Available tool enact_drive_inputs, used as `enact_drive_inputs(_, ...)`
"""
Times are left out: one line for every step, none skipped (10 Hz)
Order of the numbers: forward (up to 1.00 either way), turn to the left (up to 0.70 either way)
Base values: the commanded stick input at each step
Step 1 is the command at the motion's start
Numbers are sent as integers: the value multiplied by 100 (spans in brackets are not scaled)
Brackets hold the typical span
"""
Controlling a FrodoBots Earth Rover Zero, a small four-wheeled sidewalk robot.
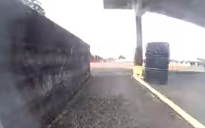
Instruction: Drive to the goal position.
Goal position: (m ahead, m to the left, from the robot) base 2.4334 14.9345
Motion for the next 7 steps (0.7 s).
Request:
enact_drive_inputs(85,-3)
enact_drive_inputs(85,0)
enact_drive_inputs(85,0)
enact_drive_inputs(85,0)
enact_drive_inputs(85,0)
enact_drive_inputs(85,0)
enact_drive_inputs(85,0)
